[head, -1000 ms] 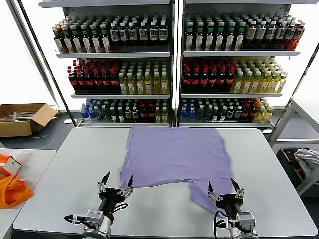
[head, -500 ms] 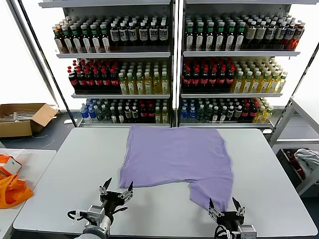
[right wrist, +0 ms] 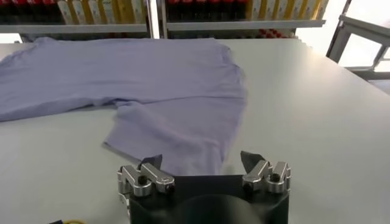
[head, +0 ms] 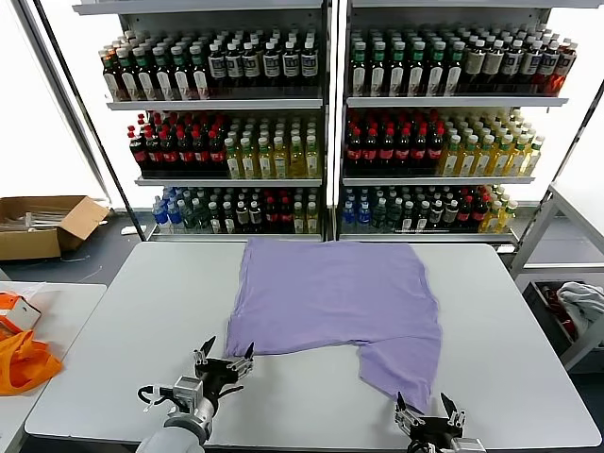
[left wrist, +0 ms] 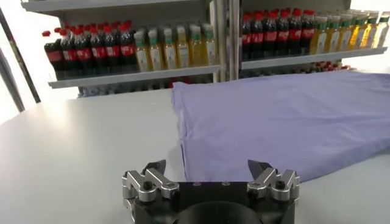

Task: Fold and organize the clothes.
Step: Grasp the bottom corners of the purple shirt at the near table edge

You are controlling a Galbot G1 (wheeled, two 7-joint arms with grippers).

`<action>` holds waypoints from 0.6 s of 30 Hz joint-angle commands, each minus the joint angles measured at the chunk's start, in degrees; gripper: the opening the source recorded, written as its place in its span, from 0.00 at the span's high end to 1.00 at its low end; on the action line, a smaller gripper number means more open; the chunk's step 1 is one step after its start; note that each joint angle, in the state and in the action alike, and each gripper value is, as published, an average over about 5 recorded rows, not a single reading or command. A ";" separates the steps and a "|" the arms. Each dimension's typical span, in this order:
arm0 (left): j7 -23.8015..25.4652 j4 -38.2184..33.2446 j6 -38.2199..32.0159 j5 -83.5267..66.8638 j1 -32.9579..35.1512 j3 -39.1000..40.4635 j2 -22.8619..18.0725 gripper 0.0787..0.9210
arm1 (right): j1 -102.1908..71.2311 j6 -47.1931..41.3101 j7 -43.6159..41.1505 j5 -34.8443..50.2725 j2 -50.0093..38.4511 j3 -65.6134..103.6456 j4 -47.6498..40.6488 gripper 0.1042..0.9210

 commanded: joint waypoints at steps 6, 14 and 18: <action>0.04 2.61 0.47 -1.56 -1.44 0.23 0.43 0.12 | -0.14 -0.15 0.28 -0.12 1.34 -0.11 -0.36 0.12; -0.10 2.60 0.79 -1.48 -0.96 0.48 0.01 0.12 | -0.04 0.06 0.19 -0.17 1.23 -0.27 -0.98 0.12; -0.36 2.56 1.03 -1.26 -0.32 0.57 -0.15 0.17 | 0.13 0.34 0.25 -0.34 1.03 -0.70 -1.85 0.20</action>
